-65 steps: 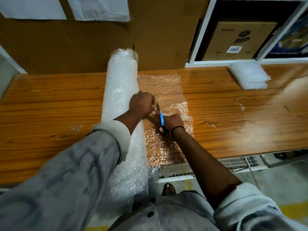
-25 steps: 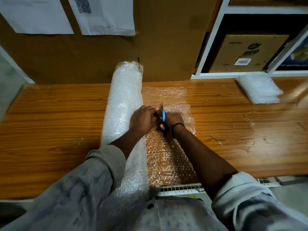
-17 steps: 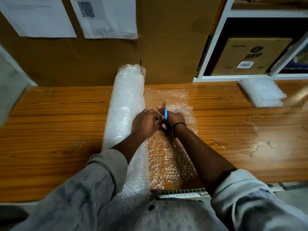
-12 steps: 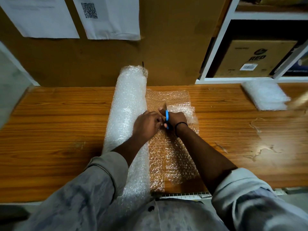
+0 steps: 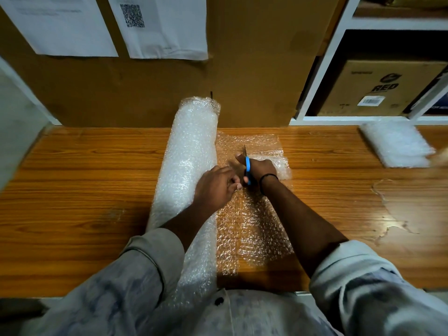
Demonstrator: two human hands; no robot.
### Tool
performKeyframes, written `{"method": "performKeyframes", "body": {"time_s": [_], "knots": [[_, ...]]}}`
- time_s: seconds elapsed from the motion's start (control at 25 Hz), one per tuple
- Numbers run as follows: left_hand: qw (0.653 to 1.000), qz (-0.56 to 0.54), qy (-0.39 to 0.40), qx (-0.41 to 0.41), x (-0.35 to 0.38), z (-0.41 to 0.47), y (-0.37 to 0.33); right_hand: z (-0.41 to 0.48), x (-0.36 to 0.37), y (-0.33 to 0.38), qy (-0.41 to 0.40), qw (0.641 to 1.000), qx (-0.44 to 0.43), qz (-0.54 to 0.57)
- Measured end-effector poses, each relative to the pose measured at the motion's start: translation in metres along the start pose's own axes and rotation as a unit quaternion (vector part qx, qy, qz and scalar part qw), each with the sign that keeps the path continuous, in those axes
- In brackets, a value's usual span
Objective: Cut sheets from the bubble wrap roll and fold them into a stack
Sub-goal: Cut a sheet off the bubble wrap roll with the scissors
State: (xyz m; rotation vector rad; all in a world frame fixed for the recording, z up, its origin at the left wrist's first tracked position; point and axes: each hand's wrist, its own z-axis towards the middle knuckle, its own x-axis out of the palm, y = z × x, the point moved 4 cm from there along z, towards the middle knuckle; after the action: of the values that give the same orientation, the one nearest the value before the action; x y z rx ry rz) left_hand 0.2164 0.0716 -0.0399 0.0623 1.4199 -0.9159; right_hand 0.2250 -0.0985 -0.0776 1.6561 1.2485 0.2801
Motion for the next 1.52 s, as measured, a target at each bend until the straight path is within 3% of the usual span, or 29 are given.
{"method": "performKeyframes", "body": {"time_s": [0.32, 0.56, 0.88, 1.2, 1.4, 1.52], "knots": [[1.0, -0.003, -0.001, 0.015, 0.003, 0.003, 0.003, -0.003, -0.012, 0.024, 0.004, 0.999, -0.003, -0.032], [1.0, 0.003, -0.009, 0.026, 0.006, 0.005, 0.005, 0.006, -0.009, 0.037, 0.02, 1.0, 0.005, 0.008], [0.999, -0.009, -0.01, 0.033, 0.008, 0.006, 0.004, 0.021, -0.017, 0.046, 0.01, 0.997, -0.026, -0.079], [0.999, 0.0, -0.012, 0.042, 0.011, 0.007, 0.007, 0.03, -0.008, 0.059, 0.028, 0.998, -0.015, -0.053], [0.999, 0.002, -0.016, 0.045, 0.013, 0.007, 0.008, 0.039, -0.011, 0.064, 0.017, 0.984, -0.04, -0.171], [0.999, 0.01, -0.017, 0.048, 0.014, 0.007, 0.009, 0.04, -0.014, 0.067, 0.021, 0.981, -0.04, -0.188]]}}
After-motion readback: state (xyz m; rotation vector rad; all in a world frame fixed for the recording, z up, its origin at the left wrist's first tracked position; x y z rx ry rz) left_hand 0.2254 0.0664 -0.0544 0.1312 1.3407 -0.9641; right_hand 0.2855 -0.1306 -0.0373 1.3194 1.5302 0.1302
